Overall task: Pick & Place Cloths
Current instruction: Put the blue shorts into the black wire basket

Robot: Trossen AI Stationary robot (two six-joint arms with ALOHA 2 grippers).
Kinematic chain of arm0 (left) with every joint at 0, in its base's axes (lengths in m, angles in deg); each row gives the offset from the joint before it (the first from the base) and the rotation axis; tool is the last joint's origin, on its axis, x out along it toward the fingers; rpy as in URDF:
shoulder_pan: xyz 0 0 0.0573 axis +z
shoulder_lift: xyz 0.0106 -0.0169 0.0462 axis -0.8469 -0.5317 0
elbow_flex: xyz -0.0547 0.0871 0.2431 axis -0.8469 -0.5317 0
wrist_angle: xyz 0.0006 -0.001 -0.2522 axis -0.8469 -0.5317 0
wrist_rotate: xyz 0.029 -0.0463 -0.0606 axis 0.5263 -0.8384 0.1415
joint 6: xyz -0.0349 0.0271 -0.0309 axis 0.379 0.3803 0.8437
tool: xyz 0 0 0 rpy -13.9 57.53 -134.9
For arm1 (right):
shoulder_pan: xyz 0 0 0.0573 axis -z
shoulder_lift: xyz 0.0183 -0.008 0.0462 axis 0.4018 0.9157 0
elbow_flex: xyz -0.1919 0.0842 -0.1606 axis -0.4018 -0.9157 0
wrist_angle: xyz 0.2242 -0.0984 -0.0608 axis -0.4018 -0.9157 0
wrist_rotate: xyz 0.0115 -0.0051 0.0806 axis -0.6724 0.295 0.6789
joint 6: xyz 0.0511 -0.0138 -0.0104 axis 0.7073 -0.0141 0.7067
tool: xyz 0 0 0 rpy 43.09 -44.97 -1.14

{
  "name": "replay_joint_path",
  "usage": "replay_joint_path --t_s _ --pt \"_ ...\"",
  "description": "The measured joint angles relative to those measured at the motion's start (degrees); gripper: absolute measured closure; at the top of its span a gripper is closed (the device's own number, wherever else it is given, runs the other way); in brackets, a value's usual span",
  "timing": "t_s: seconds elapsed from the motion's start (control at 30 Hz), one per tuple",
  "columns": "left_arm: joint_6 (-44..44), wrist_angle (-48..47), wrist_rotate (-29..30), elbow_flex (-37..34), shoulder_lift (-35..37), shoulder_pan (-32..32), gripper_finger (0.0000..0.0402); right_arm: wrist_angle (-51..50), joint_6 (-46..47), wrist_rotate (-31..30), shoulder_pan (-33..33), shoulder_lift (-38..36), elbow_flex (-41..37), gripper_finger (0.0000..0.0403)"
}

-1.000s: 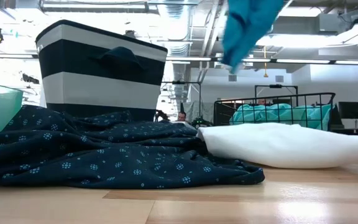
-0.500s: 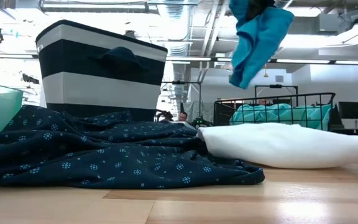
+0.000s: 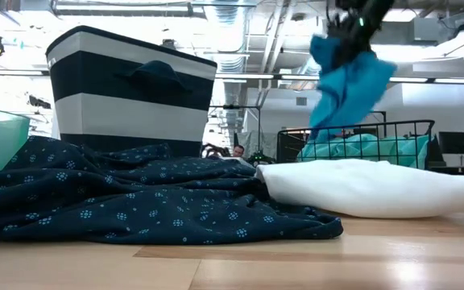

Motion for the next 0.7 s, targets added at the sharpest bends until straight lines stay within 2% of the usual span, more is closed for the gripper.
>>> replay_joint_path --t_s 0.17,0.33,0.53,0.7 --pt "0.0 0.0 0.0 0.0 0.0 0.0 0.0229 12.6 4.2 0.1 0.2 -4.9 -20.7 0.0403" --pt "0.0 0.0 0.0 0.0 0.0 0.0 0.0231 20.0 7.0 0.1 -0.8 -5.5 -33.5 0.0403" --pt "0.0 0.0 -0.1 0.0 0.0 0.1 0.0231 25.1 9.0 0.0 -0.9 -3.0 -40.3 0.0403" --pt "0.0 0.0 -0.1 0.0 0.0 0.3 0.023 26.2 9.0 -1.4 -1.0 1.9 -40.8 0.0394"
